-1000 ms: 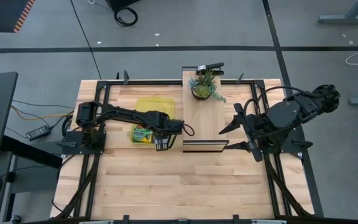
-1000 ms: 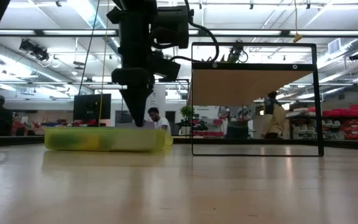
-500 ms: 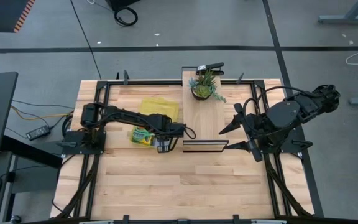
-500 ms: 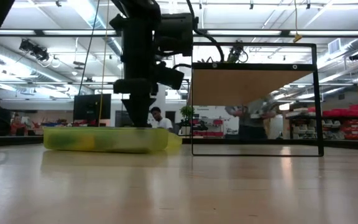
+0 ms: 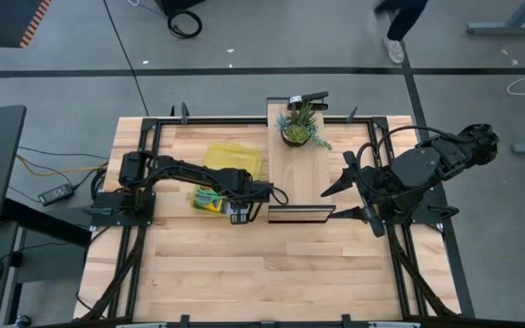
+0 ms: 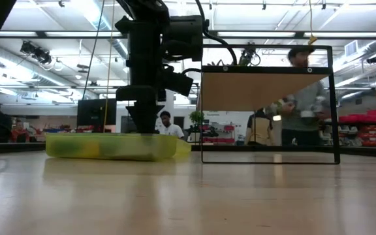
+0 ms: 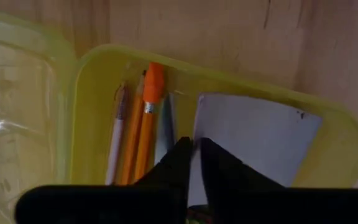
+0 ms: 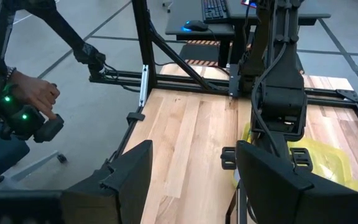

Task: Pack school essentials
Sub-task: Put the notepad into the supply box, then return to Home Position

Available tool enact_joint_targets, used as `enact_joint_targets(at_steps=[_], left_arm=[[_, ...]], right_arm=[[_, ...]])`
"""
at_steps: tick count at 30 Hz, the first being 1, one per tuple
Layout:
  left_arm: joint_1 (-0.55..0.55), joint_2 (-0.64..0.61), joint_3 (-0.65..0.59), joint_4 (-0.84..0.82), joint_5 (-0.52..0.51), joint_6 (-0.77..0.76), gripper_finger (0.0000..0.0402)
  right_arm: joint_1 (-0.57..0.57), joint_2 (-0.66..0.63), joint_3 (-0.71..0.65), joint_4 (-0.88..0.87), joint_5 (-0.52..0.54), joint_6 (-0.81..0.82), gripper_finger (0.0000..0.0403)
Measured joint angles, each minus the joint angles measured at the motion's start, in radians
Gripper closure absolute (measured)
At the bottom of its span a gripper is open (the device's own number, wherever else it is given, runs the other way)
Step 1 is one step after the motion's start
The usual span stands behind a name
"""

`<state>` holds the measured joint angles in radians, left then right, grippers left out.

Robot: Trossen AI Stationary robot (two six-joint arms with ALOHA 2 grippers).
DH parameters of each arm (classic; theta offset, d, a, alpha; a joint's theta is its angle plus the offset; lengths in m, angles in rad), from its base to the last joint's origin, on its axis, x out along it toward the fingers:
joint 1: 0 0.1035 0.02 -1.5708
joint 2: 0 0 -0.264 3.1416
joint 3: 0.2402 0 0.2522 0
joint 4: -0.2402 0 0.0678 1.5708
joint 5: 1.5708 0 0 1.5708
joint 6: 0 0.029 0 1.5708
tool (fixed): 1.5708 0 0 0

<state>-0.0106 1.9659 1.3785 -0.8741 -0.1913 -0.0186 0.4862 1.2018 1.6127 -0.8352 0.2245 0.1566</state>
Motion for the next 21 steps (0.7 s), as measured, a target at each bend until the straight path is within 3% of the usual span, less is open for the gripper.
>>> enact_joint_targets(at_steps=[12,21], left_arm=[[-0.012,0.0,0.003,0.005,-0.043,-0.001,0.0249],[-0.026,-0.028,0.035,0.006,-0.031,0.004,0.0271]], right_arm=[[0.0,0.0,0.0,0.0,0.0,0.0,0.0166],[0.0,0.0,0.0,0.0,0.0,0.0,0.0166]])
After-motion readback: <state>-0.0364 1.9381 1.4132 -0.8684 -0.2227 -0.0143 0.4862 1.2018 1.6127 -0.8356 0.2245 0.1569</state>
